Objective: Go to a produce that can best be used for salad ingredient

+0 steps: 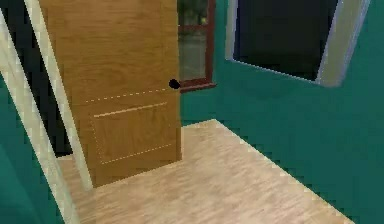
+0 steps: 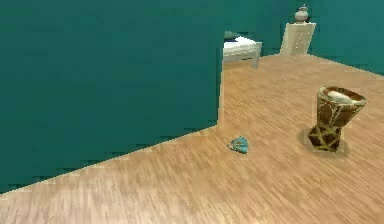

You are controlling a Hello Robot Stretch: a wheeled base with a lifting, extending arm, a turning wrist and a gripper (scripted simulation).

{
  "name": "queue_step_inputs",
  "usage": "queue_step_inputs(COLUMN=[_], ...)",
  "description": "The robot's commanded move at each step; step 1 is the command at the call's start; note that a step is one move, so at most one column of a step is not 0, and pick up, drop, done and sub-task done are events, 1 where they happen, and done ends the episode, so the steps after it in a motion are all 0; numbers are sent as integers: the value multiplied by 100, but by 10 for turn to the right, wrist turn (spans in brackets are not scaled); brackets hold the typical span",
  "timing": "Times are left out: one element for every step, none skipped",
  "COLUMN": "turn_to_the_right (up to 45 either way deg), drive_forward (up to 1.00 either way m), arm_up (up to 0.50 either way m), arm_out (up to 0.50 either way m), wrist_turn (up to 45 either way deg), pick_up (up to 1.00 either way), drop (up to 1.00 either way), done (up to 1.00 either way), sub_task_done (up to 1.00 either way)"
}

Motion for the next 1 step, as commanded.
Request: queue_step_inputs(turn_to_the_right=[0], drive_forward=[60], arm_up=[0], arm_out=[0], wrist_turn=[0], pick_up=[0], drop=[0], done=[0], sub_task_done=[0])
